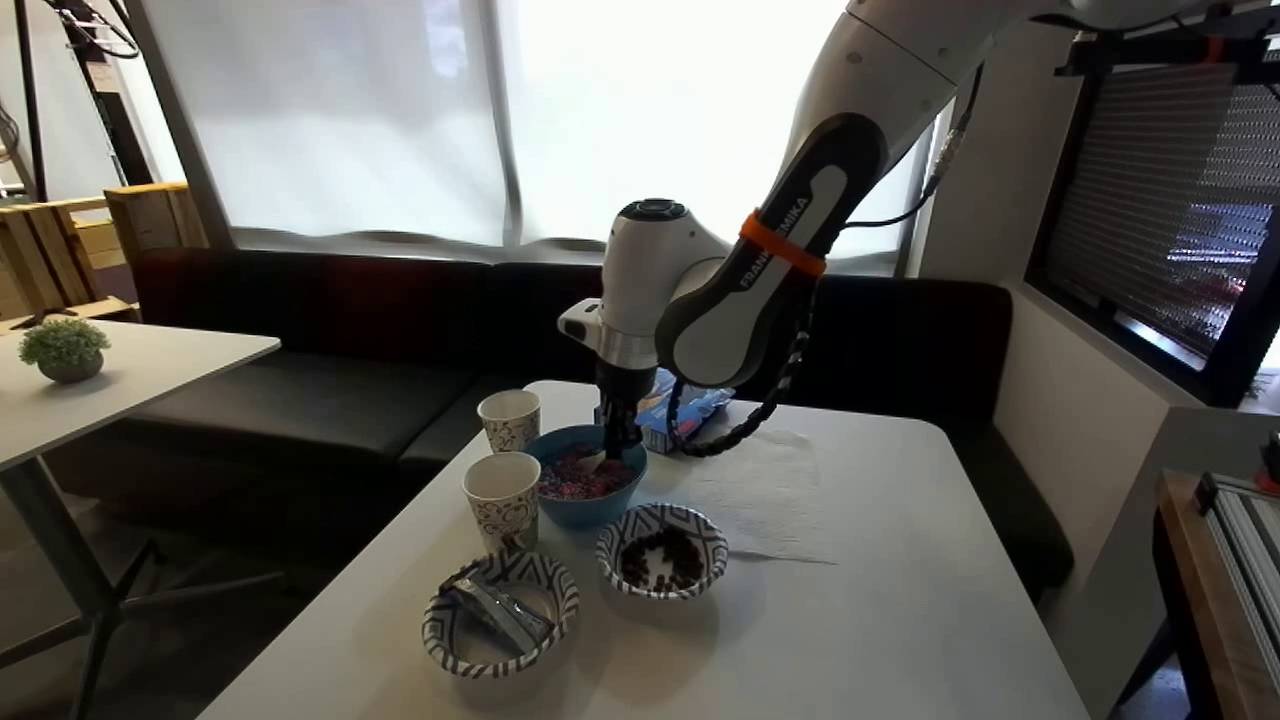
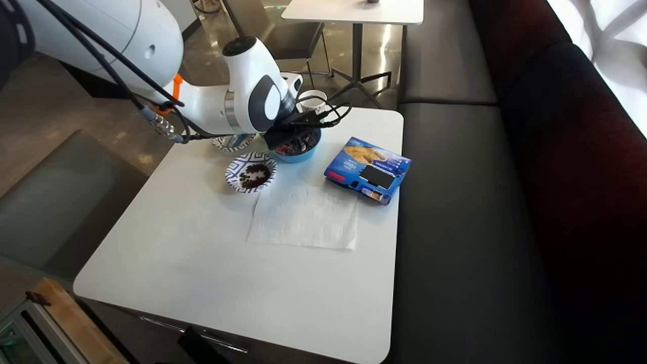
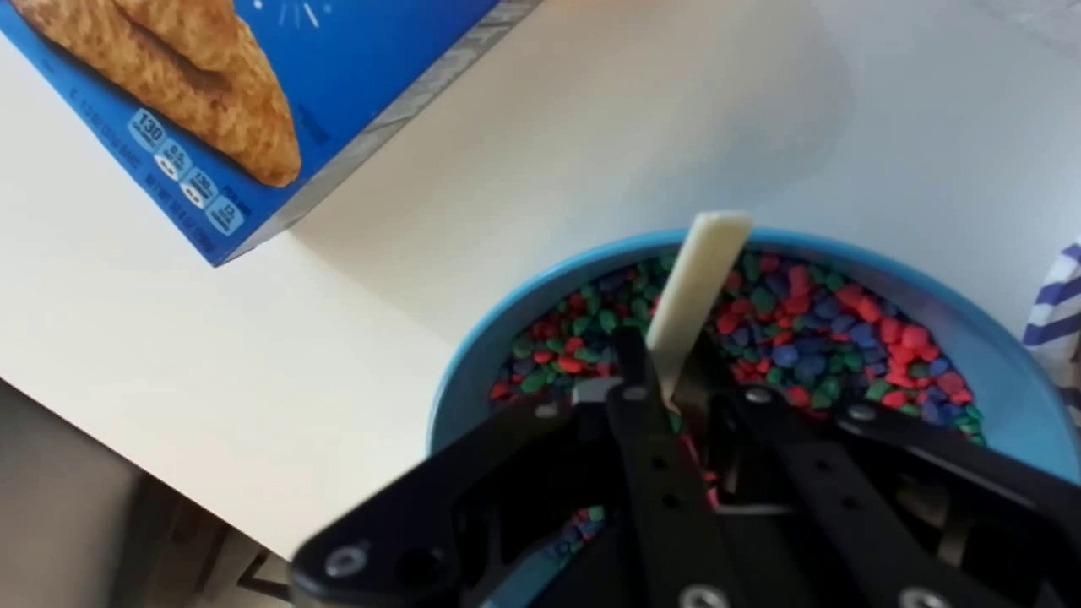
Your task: Put some of the blue bowl's contents into the cup on the left
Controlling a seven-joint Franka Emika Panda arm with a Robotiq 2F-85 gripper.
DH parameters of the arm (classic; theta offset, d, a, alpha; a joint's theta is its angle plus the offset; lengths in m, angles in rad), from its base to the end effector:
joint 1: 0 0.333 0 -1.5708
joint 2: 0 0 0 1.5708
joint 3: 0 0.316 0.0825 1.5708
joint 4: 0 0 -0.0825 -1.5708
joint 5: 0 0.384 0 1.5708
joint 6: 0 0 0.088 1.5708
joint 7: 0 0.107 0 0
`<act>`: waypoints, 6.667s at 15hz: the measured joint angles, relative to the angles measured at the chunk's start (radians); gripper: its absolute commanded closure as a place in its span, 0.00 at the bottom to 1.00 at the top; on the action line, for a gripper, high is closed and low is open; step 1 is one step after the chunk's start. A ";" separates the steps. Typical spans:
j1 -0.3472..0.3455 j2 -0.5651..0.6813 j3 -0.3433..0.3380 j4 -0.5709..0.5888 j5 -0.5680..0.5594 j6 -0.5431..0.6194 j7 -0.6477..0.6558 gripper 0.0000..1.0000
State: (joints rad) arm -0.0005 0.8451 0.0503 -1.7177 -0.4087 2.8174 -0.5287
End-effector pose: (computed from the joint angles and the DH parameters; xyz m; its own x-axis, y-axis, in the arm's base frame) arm 0.6778 0.0499 0.1224 0.5852 0.8046 0.1009 0.7620 -0.5882 0.2708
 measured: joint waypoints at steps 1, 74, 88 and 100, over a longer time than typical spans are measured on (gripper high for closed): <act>-0.015 0.002 0.015 0.001 0.008 0.000 -0.002 0.97; -0.358 0.056 0.402 0.065 0.402 0.212 -0.222 0.97; -0.137 0.071 0.165 0.208 0.310 0.087 -0.114 0.97; 0.033 0.071 -0.022 0.239 0.125 0.086 -0.051 0.97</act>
State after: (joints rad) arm 0.0323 0.9161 0.0281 -1.4788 -0.2840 2.9034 -0.5802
